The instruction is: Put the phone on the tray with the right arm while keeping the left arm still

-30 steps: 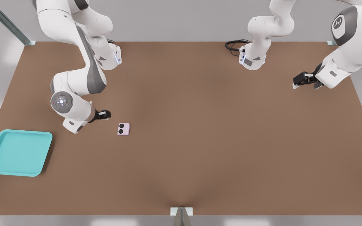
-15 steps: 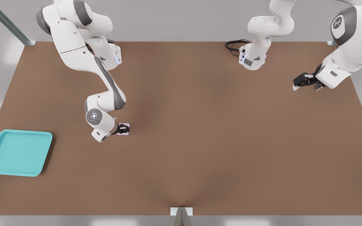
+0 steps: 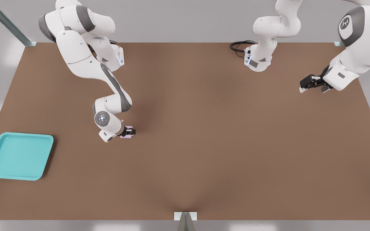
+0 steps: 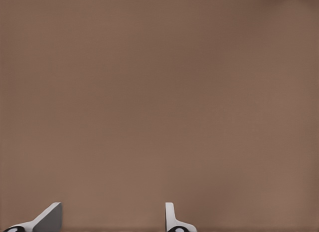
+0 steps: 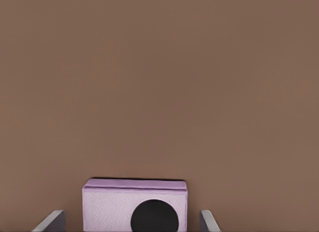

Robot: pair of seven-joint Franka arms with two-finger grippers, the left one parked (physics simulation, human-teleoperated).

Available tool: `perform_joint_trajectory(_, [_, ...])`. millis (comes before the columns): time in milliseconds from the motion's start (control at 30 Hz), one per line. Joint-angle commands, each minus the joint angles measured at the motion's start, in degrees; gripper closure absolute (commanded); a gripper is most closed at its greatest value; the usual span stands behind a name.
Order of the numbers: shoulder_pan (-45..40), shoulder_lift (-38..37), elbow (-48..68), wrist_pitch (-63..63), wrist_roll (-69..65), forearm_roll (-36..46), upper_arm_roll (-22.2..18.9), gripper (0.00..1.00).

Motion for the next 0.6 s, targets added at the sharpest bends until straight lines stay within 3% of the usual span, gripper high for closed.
perform_joint_trajectory(0, [0.0, 0.3, -0.1, 2.0, 4.0, 0.1, 0.0, 0.0])
perform_joint_trajectory(100, [0.0, 0.2, -0.7, 2.1, 4.0, 0.1, 0.0, 0.0])
perform_joint_trajectory(167, [0.1, 0.1, -0.8, 2.1, 3.9, 0.0, 0.0, 0.19])
perform_joint_trajectory(567, [0.0, -2.2, -0.5, 1.4, 3.4, -0.3, 0.0, 0.21])
